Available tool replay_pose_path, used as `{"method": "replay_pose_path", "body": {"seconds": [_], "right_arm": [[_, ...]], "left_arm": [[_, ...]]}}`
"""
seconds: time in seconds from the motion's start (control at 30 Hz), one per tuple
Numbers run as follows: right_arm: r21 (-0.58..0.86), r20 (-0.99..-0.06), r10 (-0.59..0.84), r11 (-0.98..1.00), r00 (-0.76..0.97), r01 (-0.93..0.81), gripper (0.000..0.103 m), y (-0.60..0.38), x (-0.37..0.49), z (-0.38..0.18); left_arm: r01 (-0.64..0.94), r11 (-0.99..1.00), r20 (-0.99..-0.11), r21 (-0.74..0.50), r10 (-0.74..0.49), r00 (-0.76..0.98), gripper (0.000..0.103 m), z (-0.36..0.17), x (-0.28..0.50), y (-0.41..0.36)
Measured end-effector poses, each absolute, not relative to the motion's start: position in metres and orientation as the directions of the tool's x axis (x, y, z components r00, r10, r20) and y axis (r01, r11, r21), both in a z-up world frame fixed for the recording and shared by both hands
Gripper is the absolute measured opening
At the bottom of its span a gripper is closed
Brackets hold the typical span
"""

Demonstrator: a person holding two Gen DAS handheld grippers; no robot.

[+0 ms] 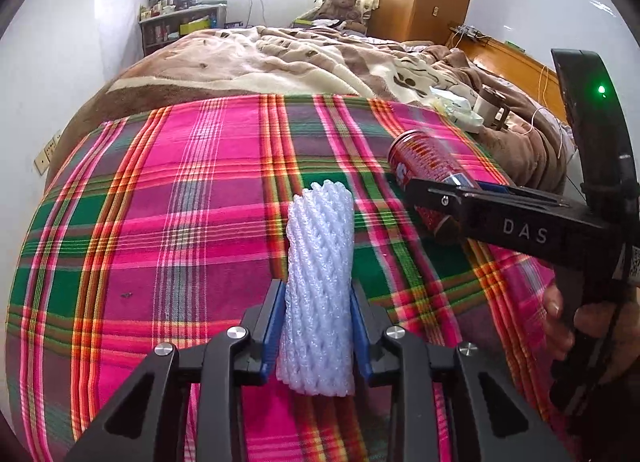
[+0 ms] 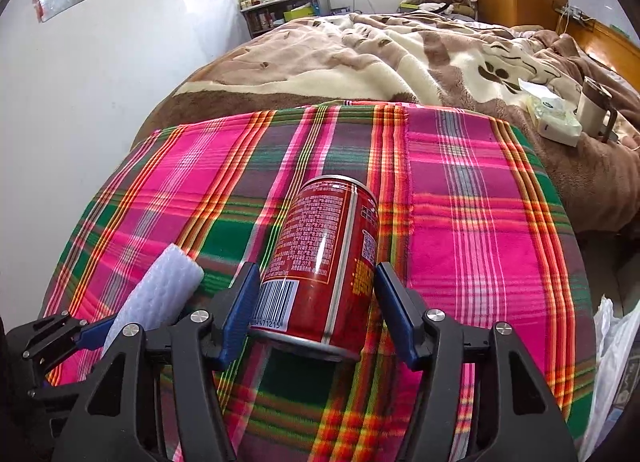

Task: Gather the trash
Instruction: 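Carry the red can and mesh sleeve over the white bin with both tools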

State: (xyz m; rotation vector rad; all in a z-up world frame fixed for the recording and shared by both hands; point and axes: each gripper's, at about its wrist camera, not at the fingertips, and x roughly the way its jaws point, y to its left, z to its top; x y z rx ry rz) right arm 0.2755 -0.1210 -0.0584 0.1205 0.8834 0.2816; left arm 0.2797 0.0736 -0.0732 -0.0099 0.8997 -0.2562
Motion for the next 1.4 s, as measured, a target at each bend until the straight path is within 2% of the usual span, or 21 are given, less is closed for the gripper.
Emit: {"method": "replay_pose_path", "body": {"seconds": [0.3, 0.53, 0.67, 1.03, 1.4], "right_arm": [[0.245, -0.727, 0.328, 0.945, 0.603, -0.218, 0.056, -0.138, 0.240, -0.050], [0.186, -0.806, 0.316, 0.938, 0.500, -0.293, 0.057, -0.123, 0.238, -0.059], [0.152, -0.808, 0.287, 0.945, 0.515, -0.290, 0.057, -0.113, 0.252, -0.058], [0.202, -0.751, 0.307, 0.950, 0.585, -0.239, 0.054, -0.134, 0.229, -0.047], [0.231, -0.668, 0.310, 0.951, 0.677, -0.207, 0.054, -0.177, 0.173, -0.006]], "left_arm": [[0.225, 0.966, -0.738, -0.127, -0.244, 0.630, 0.030, -0.051, 0.253, 0.066], [0.227, 0.966, -0.734, -0.123, -0.242, 0.635, 0.030, -0.047, 0.240, 0.059], [0.208, 0.970, -0.735, -0.125, -0.231, 0.638, 0.030, -0.047, 0.240, 0.063], [0.197, 0.972, -0.722, -0.126, -0.226, 0.654, 0.030, -0.039, 0.226, 0.064], [0.268, 0.958, -0.656, -0.100, -0.266, 0.706, 0.030, 0.006, 0.179, 0.020]]}}
